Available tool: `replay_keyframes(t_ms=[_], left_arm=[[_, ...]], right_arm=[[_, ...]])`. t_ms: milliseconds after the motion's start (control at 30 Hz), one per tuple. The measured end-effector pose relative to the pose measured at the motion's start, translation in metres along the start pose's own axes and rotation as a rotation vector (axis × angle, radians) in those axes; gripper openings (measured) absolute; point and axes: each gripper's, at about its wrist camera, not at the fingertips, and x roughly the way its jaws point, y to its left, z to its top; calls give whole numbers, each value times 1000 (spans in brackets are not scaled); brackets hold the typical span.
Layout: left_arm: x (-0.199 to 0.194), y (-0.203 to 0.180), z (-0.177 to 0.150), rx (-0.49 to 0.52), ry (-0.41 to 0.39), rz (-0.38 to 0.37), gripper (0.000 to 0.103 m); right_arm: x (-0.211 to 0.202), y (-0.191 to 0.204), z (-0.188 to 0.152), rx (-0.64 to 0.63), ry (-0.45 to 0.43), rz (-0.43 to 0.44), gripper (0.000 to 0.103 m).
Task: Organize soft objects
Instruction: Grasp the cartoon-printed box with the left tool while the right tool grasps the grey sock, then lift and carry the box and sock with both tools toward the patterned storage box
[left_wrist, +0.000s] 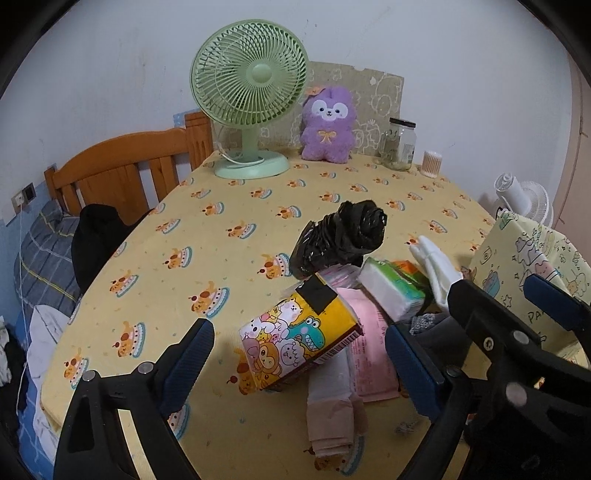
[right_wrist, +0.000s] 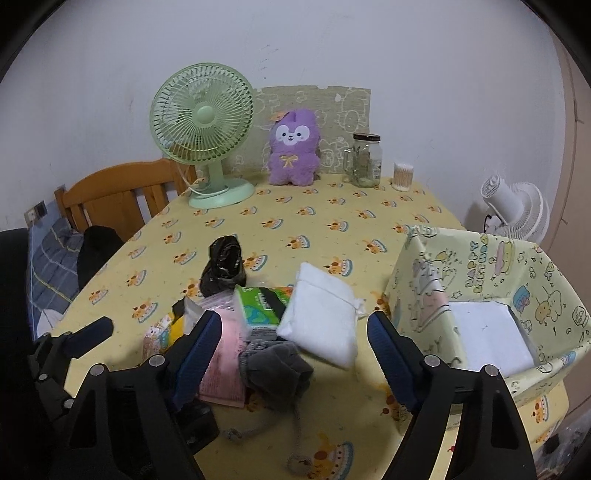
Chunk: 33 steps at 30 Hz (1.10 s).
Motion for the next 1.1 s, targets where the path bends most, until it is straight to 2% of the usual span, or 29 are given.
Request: replay_keyframes(t_ms=[100, 267, 367, 400, 700, 967, 1100], left_arm=[[5, 0, -2, 18, 11, 6, 95], [12, 6, -7, 20, 32, 13, 95], [18, 7, -10, 31, 48, 24, 94], [20, 8, -12, 34, 52, 28, 94], [22, 10, -15, 34, 60, 35, 94], [22, 14, -4, 29, 30, 9, 94], [36, 17, 1, 24, 56, -47, 92]], right_arm=[[6, 5, -4, 11, 33, 29, 77], [22, 6, -9, 29, 88, 25, 73], [34, 6, -14, 44, 139, 35, 61], [35, 6, -15, 42, 145, 29, 61], [36, 8, -18, 23, 139, 6, 39], [28, 10, -8, 22, 100, 14, 34], [31, 15, -3, 20, 90, 17, 34]])
